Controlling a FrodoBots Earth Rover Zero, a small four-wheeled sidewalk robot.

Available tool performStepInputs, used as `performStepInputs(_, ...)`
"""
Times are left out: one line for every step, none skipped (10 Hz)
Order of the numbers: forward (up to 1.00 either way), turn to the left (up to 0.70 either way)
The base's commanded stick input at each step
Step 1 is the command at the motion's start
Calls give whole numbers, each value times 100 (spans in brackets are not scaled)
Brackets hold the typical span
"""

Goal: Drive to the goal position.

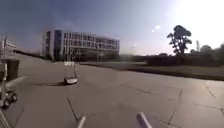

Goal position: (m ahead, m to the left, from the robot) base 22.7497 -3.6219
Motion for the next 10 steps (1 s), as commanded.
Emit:
performStepInputs(70,19)
performStepInputs(70,2)
performStepInputs(70,0)
performStepInputs(70,0)
performStepInputs(70,0)
performStepInputs(70,0)
performStepInputs(70,0)
performStepInputs(70,0)
performStepInputs(70,0)
performStepInputs(70,0)
